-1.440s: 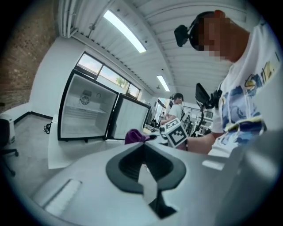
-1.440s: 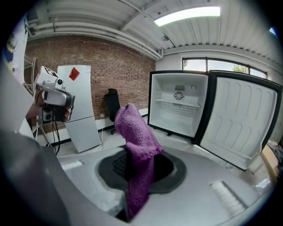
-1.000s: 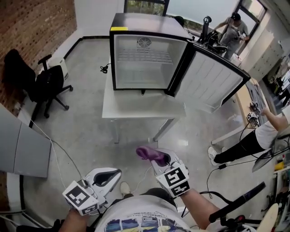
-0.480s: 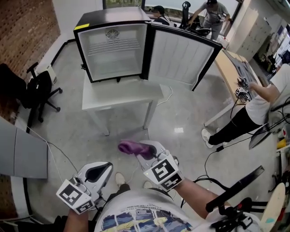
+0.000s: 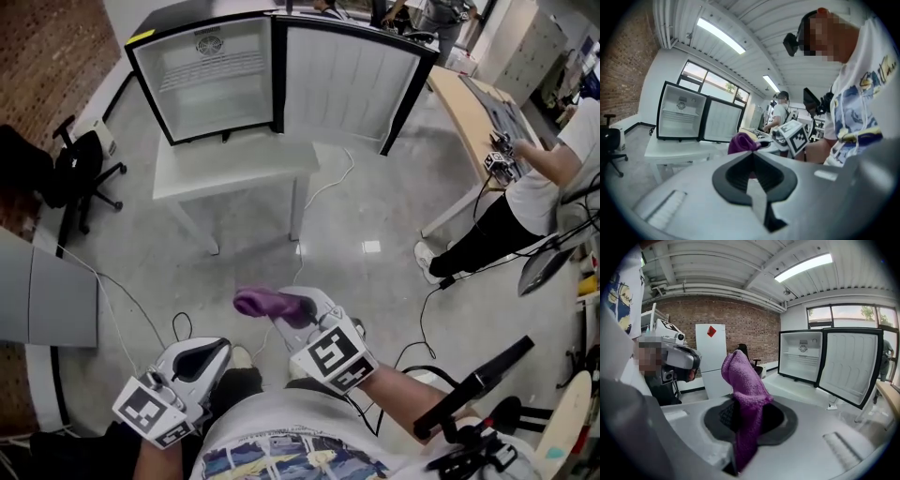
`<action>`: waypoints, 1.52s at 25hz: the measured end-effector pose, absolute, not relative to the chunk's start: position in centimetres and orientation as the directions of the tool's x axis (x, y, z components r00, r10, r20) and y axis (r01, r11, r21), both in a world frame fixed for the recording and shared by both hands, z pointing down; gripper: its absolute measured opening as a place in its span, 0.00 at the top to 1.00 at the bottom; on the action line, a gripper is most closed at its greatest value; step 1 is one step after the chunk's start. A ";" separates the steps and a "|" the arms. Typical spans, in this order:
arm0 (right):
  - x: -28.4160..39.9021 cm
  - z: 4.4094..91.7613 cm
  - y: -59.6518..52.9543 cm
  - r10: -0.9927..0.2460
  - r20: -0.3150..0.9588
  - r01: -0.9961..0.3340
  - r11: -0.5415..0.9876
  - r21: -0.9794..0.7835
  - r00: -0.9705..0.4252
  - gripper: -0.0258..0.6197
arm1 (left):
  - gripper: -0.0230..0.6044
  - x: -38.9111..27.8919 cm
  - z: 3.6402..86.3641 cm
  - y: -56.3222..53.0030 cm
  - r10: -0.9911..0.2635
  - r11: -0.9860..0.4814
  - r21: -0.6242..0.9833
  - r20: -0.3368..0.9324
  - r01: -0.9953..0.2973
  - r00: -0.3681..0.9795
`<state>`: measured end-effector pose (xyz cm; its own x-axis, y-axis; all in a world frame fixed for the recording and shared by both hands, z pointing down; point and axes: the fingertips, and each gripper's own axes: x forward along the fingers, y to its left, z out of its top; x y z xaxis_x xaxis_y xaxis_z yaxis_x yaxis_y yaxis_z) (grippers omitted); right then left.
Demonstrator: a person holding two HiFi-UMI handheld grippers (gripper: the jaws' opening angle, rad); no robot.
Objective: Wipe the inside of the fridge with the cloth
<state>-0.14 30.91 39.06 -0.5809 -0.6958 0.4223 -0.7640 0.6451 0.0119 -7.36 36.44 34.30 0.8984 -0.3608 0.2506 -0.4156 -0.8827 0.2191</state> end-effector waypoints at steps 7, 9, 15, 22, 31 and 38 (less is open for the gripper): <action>-0.3 36.9 31.7 -0.736 0.392 -0.793 0.608 0.025 -0.552 0.88 | 0.95 -7.9 33.4 35.9 -0.315 -0.910 0.194 0.255 -0.367 0.914; -0.7 36.2 31.7 -0.747 0.382 -0.798 0.601 0.039 -0.544 0.88 | 0.95 -8.2 32.7 35.4 -0.304 -0.920 0.178 0.242 -0.350 0.922; -2.4 35.3 31.8 -0.759 0.375 -0.802 0.593 0.064 -0.532 0.88 | 0.95 -10.1 33.3 34.9 -0.286 -0.924 0.187 0.242 -0.334 0.927; -3.4 35.4 32.2 -0.763 0.385 -0.808 0.585 0.068 -0.520 0.88 | 0.95 -10.9 33.5 34.9 -0.266 -0.930 0.195 0.230 -0.312 0.936; -5.3 35.8 32.2 -0.755 0.417 -0.802 0.590 0.093 -0.507 0.88 | 0.95 -13.0 34.5 34.7 -0.259 -0.927 0.210 0.236 -0.309 0.937; -5.9 35.4 33.0 -0.749 0.421 -0.796 0.597 0.096 -0.511 0.88 | 0.95 -13.3 34.2 35.4 -0.257 -0.928 0.210 0.233 -0.306 0.938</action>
<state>-5.93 33.04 35.45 -0.5110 -0.7494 0.4209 -0.7964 0.5971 0.0962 -13.34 35.45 34.22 0.9379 -0.2567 0.2335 -0.3064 -0.9284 0.2101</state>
